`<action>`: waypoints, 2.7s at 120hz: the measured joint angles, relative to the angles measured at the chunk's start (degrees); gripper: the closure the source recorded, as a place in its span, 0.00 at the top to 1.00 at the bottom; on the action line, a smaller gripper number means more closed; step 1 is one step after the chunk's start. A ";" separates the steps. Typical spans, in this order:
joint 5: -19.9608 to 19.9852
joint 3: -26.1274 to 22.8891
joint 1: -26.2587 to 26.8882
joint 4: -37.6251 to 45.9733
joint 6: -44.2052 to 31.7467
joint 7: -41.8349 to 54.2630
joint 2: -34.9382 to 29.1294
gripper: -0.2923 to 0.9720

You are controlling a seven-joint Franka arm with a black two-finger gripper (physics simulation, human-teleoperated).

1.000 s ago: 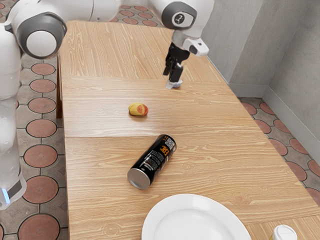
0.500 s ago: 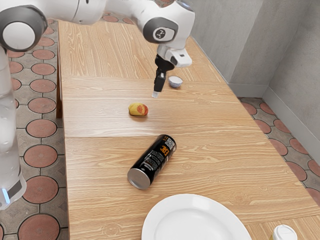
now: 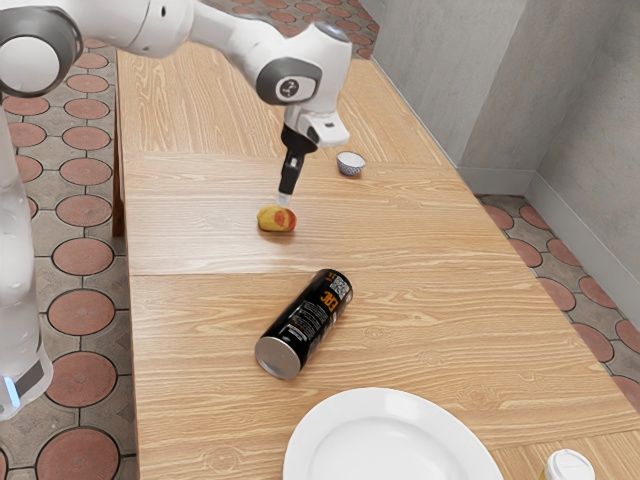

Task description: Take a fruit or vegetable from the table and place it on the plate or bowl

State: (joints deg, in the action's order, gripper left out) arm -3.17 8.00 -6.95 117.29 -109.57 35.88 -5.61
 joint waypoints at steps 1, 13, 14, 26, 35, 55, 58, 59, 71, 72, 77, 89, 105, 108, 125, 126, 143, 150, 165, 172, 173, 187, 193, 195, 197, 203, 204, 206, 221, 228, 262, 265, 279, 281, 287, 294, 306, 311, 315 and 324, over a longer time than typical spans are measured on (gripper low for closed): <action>0.01 0.00 0.00 0.03 -0.05 0.07 -0.01 0.77; 0.06 -0.01 -0.04 1.18 -0.54 0.87 -0.11 0.77; 0.07 -0.01 -0.04 1.31 -0.57 0.94 -0.11 0.77; 0.18 -0.06 -0.05 2.67 -0.98 1.59 -0.05 0.77; 0.40 -0.14 -0.02 3.18 -1.20 2.02 0.20 0.77; 0.81 -0.12 0.00 3.50 -2.07 2.80 1.47 0.77; 0.87 -0.11 -0.02 3.61 -2.24 2.90 1.84 0.77; 0.90 -0.12 -0.04 3.65 -2.30 2.93 2.02 0.77; 1.36 -0.11 -0.06 3.89 -2.99 3.29 3.58 0.77; 1.40 -0.10 -0.06 3.89 -3.06 3.31 3.69 0.77; 1.55 -0.10 -0.04 3.97 -3.34 3.44 4.03 0.77; 1.76 -0.10 0.01 4.13 -3.83 3.72 4.45 0.77; 1.88 -0.09 0.06 4.12 -4.15 4.02 5.04 0.73; 1.89 -0.09 0.06 4.11 -4.17 4.07 5.13 0.71; 2.23 -0.01 0.19 4.10 -4.25 4.27 5.19 0.57; 2.26 0.00 0.19 4.08 -4.26 4.28 5.19 0.56; 2.57 0.14 0.15 4.02 -4.45 4.22 5.24 0.48; 2.59 0.01 -0.16 3.97 -4.42 4.03 5.26 0.47; 2.86 -0.03 -0.59 3.60 -3.79 3.41 5.15 0.48; 3.06 0.05 -0.67 3.27 -3.18 3.12 4.85 0.48; 3.09 0.06 -0.69 3.24 -3.09 3.08 4.81 0.48; 3.32 0.13 -0.85 2.31 -1.60 2.58 3.80 0.44; 3.37 0.12 -0.83 1.75 -0.77 2.39 3.07 0.42; 3.38 0.11 -0.79 1.54 -0.45 2.32 2.73 0.42; 3.38 0.07 -0.76 1.34 -0.11 2.26 2.39 0.41; 3.35 -0.07 -0.55 0.93 0.93 2.02 1.38 0.40; 3.35 -0.10 -0.49 0.84 1.12 1.98 1.15 0.40; 3.34 -0.16 -0.38 0.68 1.53 1.89 0.72 0.40; 3.24 -3.00 -0.43 -0.65 4.44 1.11 -2.12 0.40; 3.18 -5.73 -0.19 -1.64 5.89 0.60 -3.13 0.40; 5.09 -19.63 0.29 -5.97 11.23 -1.94 -6.18 0.40; 5.34 -20.32 0.32 -6.71 11.62 -2.13 -6.20 0.40; 6.07 -24.85 0.23 -9.83 13.22 -3.22 -6.19 0.40; 6.16 -25.57 0.29 -10.22 13.42 -3.41 -6.16 0.40; 6.64 -27.78 0.42 -11.16 13.92 -3.98 -5.93 0.40; 7.53 -29.59 0.52 -11.60 14.28 -4.59 -5.74 0.40; 8.41 -33.26 0.61 -13.47 14.65 -5.78 -4.76 0.40; 8.59 -34.78 0.65 -14.45 14.74 -6.36 -4.03 0.40; 8.66 -36.10 0.60 -15.59 14.79 -6.85 -3.20 0.40; 8.72 -38.76 0.73 -17.34 14.58 -8.04 -1.72 0.40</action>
State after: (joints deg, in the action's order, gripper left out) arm 5.56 -30.76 -6.22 99.95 -95.00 27.84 -7.33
